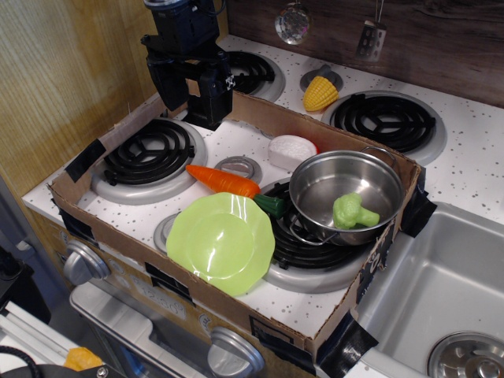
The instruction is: Take broccoli out of pan
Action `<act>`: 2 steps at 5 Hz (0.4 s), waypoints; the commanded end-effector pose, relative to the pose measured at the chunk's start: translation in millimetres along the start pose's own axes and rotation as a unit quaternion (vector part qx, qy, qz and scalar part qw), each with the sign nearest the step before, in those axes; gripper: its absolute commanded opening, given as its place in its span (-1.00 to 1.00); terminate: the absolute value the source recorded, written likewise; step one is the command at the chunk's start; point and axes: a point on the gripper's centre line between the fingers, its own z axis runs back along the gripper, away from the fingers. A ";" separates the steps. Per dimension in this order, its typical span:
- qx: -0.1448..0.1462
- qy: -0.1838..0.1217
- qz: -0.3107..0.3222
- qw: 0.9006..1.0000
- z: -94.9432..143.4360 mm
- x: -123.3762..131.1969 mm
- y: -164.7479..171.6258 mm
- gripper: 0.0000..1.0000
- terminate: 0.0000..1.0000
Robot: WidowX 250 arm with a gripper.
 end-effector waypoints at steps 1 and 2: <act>0.000 0.000 0.000 1.000 0.0 0.0 0.0 1.00 -1.00; 0.001 0.025 -0.001 1.000 17.5 5.6 -11.5 1.00 -1.00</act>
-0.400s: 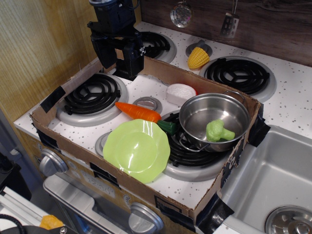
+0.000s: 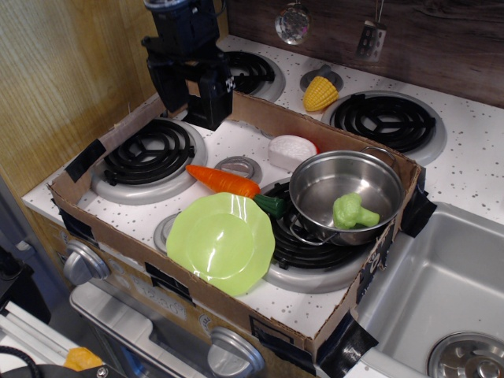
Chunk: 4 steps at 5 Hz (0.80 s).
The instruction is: Take broccoli out of pan
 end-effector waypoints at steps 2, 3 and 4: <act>0.066 0.052 0.074 0.994 69.9 11.4 -69.8 1.00 -1.00; 0.053 0.027 0.083 0.995 60.0 11.4 -87.3 1.00 -1.00; 0.045 -0.001 0.077 0.996 41.7 12.2 -109.5 1.00 -1.00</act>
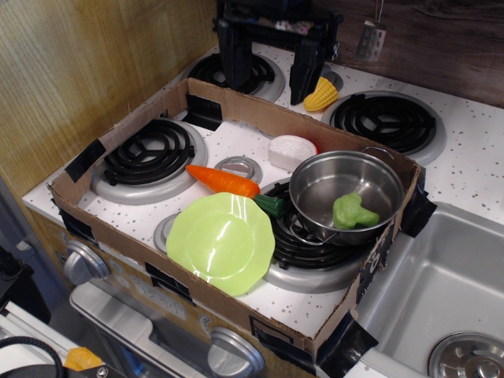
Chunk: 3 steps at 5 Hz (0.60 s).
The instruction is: Take broccoli out of pan
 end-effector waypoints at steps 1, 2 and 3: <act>-0.017 -0.095 -0.017 0.995 -10.9 5.9 -38.2 1.00 -1.00; -0.027 -0.120 -0.031 0.992 -20.6 14.4 -51.4 1.00 -1.00; -0.020 -0.139 -0.038 0.989 -23.7 21.4 -61.1 1.00 -1.00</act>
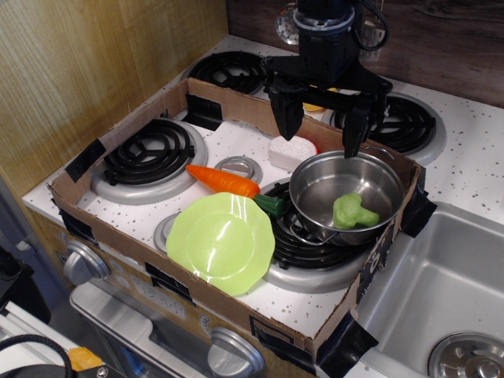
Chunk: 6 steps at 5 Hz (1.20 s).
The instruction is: Take broccoli out of pan
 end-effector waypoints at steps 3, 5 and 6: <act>-0.035 0.004 0.014 0.999 -21.7 6.4 -20.7 1.00 -1.00; -0.062 0.004 0.039 0.997 -33.4 1.2 -27.9 1.00 -1.00; -0.068 0.003 0.048 0.997 -40.0 -4.7 -31.6 1.00 -1.00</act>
